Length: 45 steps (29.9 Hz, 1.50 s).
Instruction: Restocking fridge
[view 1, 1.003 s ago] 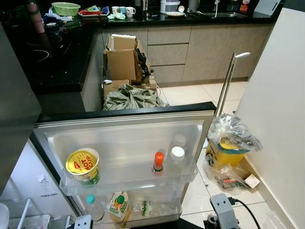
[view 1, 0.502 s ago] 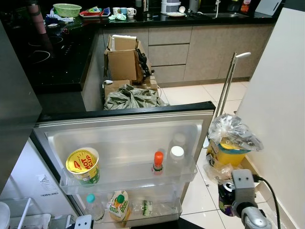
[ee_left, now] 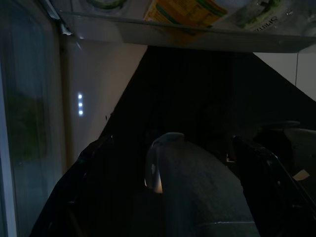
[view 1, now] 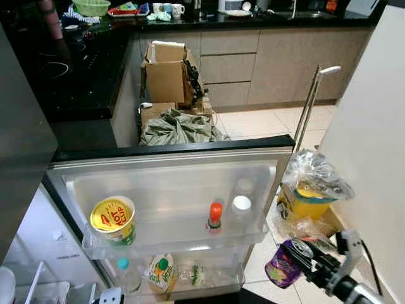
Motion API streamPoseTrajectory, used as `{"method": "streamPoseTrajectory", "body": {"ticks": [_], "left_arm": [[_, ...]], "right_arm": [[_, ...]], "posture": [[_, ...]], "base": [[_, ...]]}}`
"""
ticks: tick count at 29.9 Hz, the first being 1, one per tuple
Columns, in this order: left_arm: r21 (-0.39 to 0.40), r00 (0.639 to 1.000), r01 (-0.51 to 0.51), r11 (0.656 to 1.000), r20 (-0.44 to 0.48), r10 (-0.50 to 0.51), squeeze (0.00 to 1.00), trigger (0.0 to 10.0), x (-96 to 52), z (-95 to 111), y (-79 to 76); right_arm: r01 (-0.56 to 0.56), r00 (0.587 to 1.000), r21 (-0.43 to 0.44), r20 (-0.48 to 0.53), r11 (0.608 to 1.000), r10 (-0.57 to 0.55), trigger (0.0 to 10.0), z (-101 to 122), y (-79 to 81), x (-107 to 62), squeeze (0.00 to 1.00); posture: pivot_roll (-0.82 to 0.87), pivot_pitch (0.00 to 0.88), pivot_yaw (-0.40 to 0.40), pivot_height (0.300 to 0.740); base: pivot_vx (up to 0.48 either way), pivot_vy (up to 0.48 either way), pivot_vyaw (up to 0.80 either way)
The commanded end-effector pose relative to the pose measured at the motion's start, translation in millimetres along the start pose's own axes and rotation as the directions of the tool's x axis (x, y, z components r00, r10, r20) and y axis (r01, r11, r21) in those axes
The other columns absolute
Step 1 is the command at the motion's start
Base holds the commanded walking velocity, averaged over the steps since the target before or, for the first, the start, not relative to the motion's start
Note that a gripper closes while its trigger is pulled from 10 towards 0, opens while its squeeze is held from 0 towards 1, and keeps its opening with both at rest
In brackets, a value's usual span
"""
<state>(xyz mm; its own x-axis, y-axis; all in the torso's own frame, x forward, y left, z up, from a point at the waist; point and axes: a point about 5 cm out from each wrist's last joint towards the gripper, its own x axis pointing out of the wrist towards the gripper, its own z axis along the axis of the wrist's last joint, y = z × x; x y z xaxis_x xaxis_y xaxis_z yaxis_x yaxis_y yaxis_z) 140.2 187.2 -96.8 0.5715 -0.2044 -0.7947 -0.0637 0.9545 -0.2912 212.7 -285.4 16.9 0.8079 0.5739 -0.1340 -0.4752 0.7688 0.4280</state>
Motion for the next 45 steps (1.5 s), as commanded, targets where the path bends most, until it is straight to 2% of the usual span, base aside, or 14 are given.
{"method": "streamPoseTrajectory", "body": {"ticks": [1, 2, 5, 8, 11, 12, 13, 18, 22, 26, 32, 39, 40, 45], "left_arm": [[0.009, 1.000, 0.001, 1.000, 0.001, -0.002, 0.00, 10.0, -1.0, -0.8, 1.4], [0.009, 1.000, 0.001, 1.000, 0.001, -0.002, 0.00, 10.0, -1.0, -0.8, 1.4], [0.025, 0.999, 0.024, 0.999, 0.030, -0.025, 0.00, 10.0, -0.5, 6.4, 1.7], [0.044, 0.997, 0.047, 0.998, 0.052, -0.050, 0.00, 10.0, -0.6, 11.4, 1.8], [0.071, 0.994, 0.073, 0.995, 0.079, -0.078, 0.00, 10.0, -1.1, 17.1, 1.9], [0.094, 0.986, 0.104, 0.990, 0.123, -0.115, 0.00, 10.0, -1.9, 25.6, 2.4], [0.128, 0.961, 0.167, 0.978, 0.203, -0.190, 0.00, 10.0, -5.0, 40.9, 3.8], [0.178, 0.919, 0.251, 0.951, 0.264, -0.292, 0.00, 10.0, -12.8, 56.0, 10.3], [0.238, 0.904, 0.286, 0.928, 0.254, -0.344, 0.00, 10.0, -20.8, 61.1, 20.2], [0.277, 0.886, 0.329, 0.903, 0.239, -0.396, 0.00, 10.0, -24.5, 61.1, 21.3], [0.326, 0.839, 0.403, 0.855, 0.241, -0.487, 0.00, 10.0, -23.2, 63.0, 8.8], [0.355, 0.798, 0.456, 0.816, 0.243, -0.551, 0.00, 10.0, -24.3, 66.0, 2.7], [0.366, 0.783, 0.475, 0.800, 0.240, -0.574, 0.00, 10.0, -24.7, 67.1, 0.3], [0.454, 0.652, 0.612, 0.648, 0.175, -0.738, 0.00, 10.0, -29.8, 72.7, -15.7]], "right_arm": [[-0.092, 0.995, 0.022, -0.023, 0.996, 0.092, 10.0, 0.8, 4.4, -3.4, 0.00], [-0.092, 0.995, 0.022, -0.023, 0.996, 0.092, 10.0, 0.8, 4.4, -3.4, 0.00], [-0.295, 0.951, 0.041, -0.085, 0.955, 0.297, 10.0, 9.1, 17.7, -8.9, 0.00], [-0.359, 0.926, 0.033, -0.113, 0.933, 0.360, 10.0, 13.9, 24.1, -5.1, 0.00], [-0.394, 0.911, 0.014, -0.130, 0.919, 0.392, 10.0, 18.8, 28.4, 0.0, 0.00], [-0.409, 0.903, -0.011, -0.146, 0.912, 0.403, 10.0, 22.6, 30.4, 4.2, 0.00], [-0.428, 0.892, -0.045, -0.178, 0.902, 0.415, 10.0, 28.1, 32.4, 9.1, 0.00], [-0.433, 0.888, -0.101, -0.221, 0.896, 0.404, 10.0, 34.8, 32.7, 15.2, 0.00], [-0.406, 0.905, -0.208, -0.227, 0.890, 0.359, 10.0, 48.2, 34.5, 26.2, 0.00], [-0.288, 0.955, -0.371, -0.177, 0.883, 0.237, 10.0, 65.7, 29.8, 42.1, 0.00], [-0.159, 0.987, -0.472, -0.105, 0.867, 0.124, 10.0, 79.0, 21.6, 51.0, 0.00], [-0.078, 0.996, -0.519, -0.069, 0.851, 0.049, 10.0, 85.6, 15.8, 52.5, 0.00], [-0.062, 0.997, -0.525, -0.062, 0.849, 0.034, 10.0, 86.7, 14.4, 52.2, 0.00], [-0.067, 0.998, -0.515, -0.053, 0.855, 0.046, 10.0, 86.8, 14.3, 52.4, 0.00]], "posture": [[-0.07, 0.015, 0.011, 0.740], [-0.07, 0.015, 0.011, 0.740], [-0.07, 0.014, 0.013, 0.740], [-0.07, 0.014, 0.013, 0.740], [-0.07, 0.014, 0.013, 0.740], [-0.07, 0.013, 0.014, 0.740], [-0.07, 0.013, 0.014, 0.740], [-0.06, 0.020, 0.013, 0.740], [-0.05, 0.022, 0.012, 0.740], [-0.05, 0.025, 0.013, 0.740], [-0.05, 0.024, 0.009, 0.740], [-0.05, 0.024, 0.009, 0.740], [-0.05, 0.025, 0.005, 0.740], [-0.05, 0.026, 0.006, 0.740]], "base": [[0.000, 0.000, 0.00], [0.000, 0.000, 0.00], [0.000, 0.000, 0.00], [0.000, 0.000, 0.00], [0.000, 0.000, 0.00], [0.000, 0.000, 0.00], [0.000, 0.000, 0.00], [0.000, 0.000, 0.00], [0.000, 0.000, 0.00], [0.000, 0.000, 0.00], [0.000, 0.000, 0.00], [0.000, 0.000, 0.00], [0.000, 0.000, 0.00], [0.000, 0.000, 0.00]]}}
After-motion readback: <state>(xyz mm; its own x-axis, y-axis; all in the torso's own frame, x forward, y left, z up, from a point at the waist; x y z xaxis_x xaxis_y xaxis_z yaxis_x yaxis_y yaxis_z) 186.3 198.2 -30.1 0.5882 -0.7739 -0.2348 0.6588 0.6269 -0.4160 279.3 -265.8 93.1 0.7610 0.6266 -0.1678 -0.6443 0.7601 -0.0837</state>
